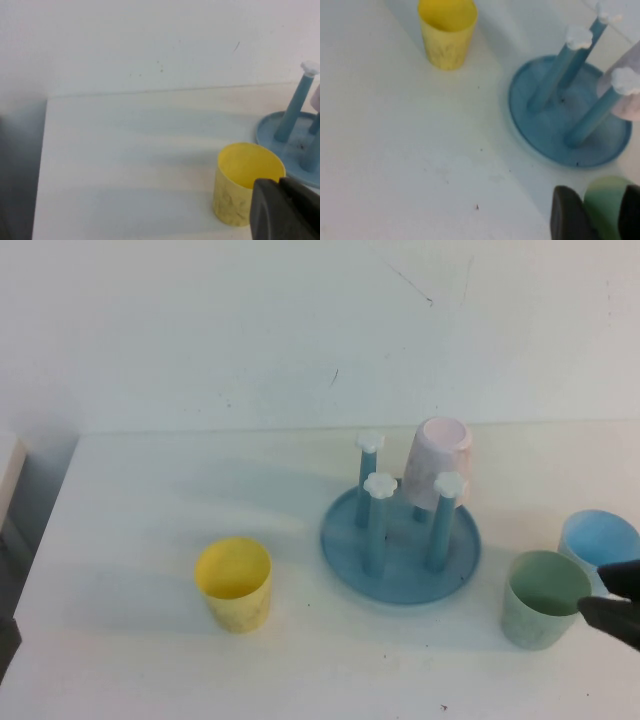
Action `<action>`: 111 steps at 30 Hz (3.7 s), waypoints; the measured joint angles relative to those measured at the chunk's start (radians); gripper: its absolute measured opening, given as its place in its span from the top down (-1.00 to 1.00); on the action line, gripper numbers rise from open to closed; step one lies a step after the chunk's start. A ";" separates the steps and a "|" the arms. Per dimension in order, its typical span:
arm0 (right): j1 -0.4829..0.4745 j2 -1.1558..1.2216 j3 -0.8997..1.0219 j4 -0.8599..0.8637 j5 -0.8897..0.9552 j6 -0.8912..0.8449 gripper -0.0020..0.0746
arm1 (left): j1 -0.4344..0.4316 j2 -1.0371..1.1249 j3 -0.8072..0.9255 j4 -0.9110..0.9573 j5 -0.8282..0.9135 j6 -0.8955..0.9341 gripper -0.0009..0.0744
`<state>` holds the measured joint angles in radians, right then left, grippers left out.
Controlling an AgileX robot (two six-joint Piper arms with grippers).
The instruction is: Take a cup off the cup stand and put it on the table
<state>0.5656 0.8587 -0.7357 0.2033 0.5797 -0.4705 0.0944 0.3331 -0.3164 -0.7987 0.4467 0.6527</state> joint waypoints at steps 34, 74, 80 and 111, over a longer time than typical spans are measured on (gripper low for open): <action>0.000 -0.171 0.343 0.224 -0.405 -0.038 0.38 | 0.000 -0.048 0.006 -0.036 0.254 0.000 0.98; -0.678 -0.867 0.761 -0.140 -0.268 0.166 0.38 | 0.000 -0.048 0.006 -0.036 0.254 0.002 0.98; -0.676 -0.871 0.763 -0.183 -0.227 0.280 0.38 | 0.000 -0.049 0.006 -0.036 0.254 0.002 0.98; -0.606 -0.871 0.763 -0.234 -0.225 0.395 0.38 | 0.000 -0.049 0.006 -0.036 0.254 0.019 0.98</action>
<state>-0.0400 -0.0123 0.0271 -0.0303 0.3550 -0.0753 0.0944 0.2842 -0.3102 -0.8352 0.7002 0.6717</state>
